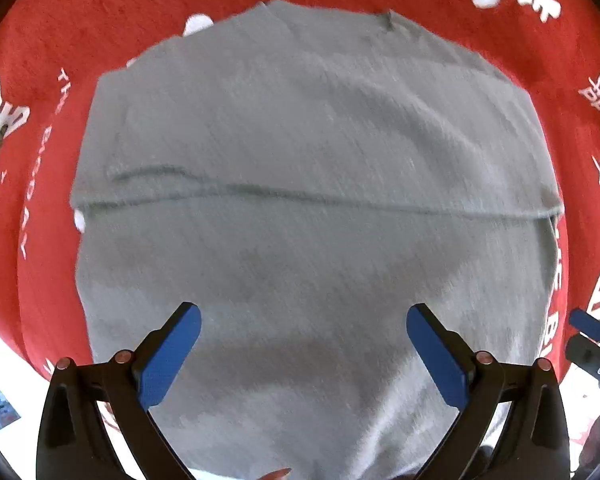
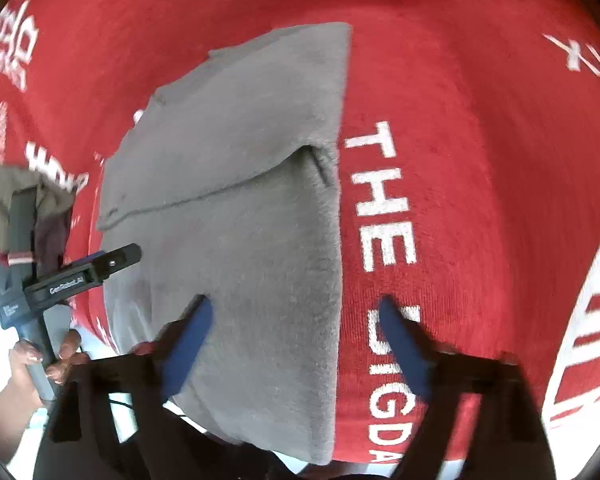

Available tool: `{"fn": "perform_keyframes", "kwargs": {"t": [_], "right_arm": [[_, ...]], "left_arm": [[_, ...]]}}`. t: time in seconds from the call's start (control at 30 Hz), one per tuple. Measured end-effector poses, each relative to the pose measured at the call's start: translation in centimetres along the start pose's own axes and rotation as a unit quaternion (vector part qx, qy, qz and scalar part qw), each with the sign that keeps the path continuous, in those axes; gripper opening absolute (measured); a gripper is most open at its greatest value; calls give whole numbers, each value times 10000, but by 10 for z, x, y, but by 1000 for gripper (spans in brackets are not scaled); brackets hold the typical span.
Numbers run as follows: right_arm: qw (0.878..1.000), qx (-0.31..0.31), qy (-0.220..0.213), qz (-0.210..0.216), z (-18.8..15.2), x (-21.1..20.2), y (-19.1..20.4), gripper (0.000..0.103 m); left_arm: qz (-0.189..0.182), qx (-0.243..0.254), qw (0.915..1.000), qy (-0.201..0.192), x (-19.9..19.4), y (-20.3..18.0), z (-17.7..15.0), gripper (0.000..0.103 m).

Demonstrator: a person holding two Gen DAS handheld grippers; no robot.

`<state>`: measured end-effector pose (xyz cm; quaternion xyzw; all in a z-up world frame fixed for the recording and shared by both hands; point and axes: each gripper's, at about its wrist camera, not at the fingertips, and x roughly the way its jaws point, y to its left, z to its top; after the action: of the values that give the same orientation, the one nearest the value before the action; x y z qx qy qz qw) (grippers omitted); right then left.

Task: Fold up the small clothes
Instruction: 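Move both tools to the sweatshirt hem to prepare the next fold, then grasp the hem with both tools and lift it toward the collar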

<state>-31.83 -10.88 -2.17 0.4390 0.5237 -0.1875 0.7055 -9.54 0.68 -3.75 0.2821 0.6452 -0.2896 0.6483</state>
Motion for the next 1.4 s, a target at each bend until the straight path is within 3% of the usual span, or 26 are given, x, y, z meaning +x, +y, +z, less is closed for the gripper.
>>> {"fn": "perform_keyframes", "kwargs": {"t": [0.2,0.37,0.57,0.87,1.13,1.23,1.4], "right_arm": [[9989,-114,438,112,-23,11,1,92],[9986,-132,494,102,-47,13,12,92],[9995,-168,272,28,-80,11,34,92],[9974,-447,562,-112,-128,33,72,92],[9974,111,715,-15,-161,46,42,92],[9957,372,807,268,-173,50,20,92],[9918,343,1220,154,-184,82,4,92]], "left_arm": [[42,-191,9995,265,4,4,-38,103],[-87,-271,9988,405,1,23,-67,103],[-273,-454,9982,286,-3,69,-99,103],[-472,-465,9977,121,-13,146,-149,103],[-748,278,9963,331,28,179,-198,103],[-931,379,9941,398,42,187,-211,103],[-1252,365,9897,592,69,186,-233,103]]}}
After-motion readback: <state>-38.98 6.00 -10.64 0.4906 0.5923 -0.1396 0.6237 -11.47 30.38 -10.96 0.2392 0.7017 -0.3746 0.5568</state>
